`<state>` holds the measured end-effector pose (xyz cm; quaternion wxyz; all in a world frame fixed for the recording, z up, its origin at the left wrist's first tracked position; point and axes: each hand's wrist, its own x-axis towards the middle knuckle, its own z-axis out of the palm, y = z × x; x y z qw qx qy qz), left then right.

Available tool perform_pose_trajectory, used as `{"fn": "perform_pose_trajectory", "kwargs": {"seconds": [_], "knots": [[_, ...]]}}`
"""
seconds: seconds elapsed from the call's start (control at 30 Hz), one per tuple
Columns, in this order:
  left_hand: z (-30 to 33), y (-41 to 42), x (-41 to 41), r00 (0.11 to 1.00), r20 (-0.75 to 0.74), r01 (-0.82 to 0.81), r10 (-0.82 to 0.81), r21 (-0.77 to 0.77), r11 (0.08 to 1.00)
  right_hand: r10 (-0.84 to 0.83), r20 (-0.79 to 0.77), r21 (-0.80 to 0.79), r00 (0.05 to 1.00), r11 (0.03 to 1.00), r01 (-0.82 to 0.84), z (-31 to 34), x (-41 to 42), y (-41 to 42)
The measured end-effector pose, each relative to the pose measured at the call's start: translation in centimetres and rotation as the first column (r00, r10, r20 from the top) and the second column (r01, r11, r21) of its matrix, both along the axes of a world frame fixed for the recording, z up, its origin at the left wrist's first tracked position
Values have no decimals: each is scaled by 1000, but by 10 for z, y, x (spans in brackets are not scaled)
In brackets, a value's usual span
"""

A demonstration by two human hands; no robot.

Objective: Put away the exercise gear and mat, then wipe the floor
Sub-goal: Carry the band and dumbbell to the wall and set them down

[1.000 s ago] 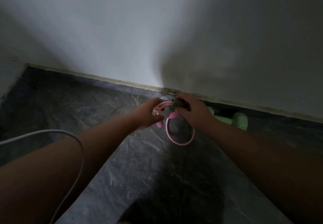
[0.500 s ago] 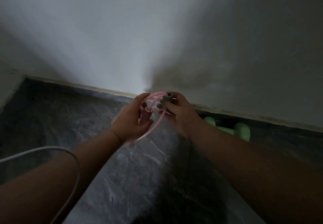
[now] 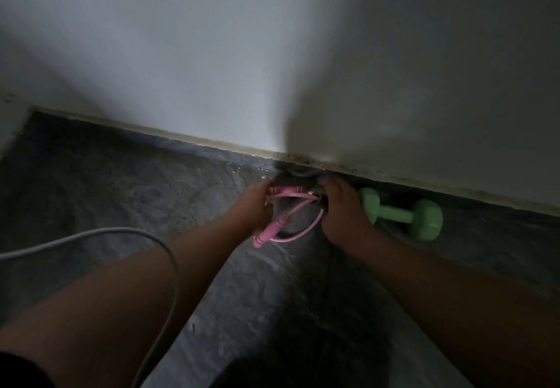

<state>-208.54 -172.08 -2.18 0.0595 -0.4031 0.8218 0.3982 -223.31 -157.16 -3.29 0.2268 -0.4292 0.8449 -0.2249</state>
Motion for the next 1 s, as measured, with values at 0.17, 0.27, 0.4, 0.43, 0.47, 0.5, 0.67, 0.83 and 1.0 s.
{"fn": "perform_pose_trajectory", "kwargs": {"seconds": [0.17, 0.27, 0.4, 0.43, 0.47, 0.5, 0.67, 0.83, 1.0], "knots": [[-7, 1, 8, 999, 47, 5, -4, -27, 1000, 354, -263, -90, 898, 917, -388, 10, 12, 3], [-11, 8, 19, 997, 67, 54, -48, -105, 993, 480, -333, 87, 812, 873, -480, -7, 14, 9], [-10, 18, 41, 951, 107, 309, -290, -298, 903, 534, -217, 346, 817, 825, -447, -15, 11, 16], [-10, 21, 45, 905, 140, 426, -402, -281, 860, 519, -186, 382, 834, 821, -425, -14, 10, 17], [-11, 23, 49, 853, 181, 521, -490, -243, 818, 500, -179, 391, 848, 827, -405, -13, 10, 18], [-13, 25, 52, 812, 223, 580, -539, -205, 789, 480, -182, 380, 858, 839, -389, -13, 11, 18], [-21, 27, 46, 834, 300, 536, -463, -245, 808, 403, -199, 366, 893, 876, -314, -14, 11, 11], [-28, 24, 28, 809, 362, 575, -463, -327, 750, 462, -289, 400, 839, 854, -333, -8, 13, 12], [-25, 14, 15, 807, 387, 585, -446, -427, 689, 426, -391, 426, 816, 869, -250, -6, 0, 11]]}}
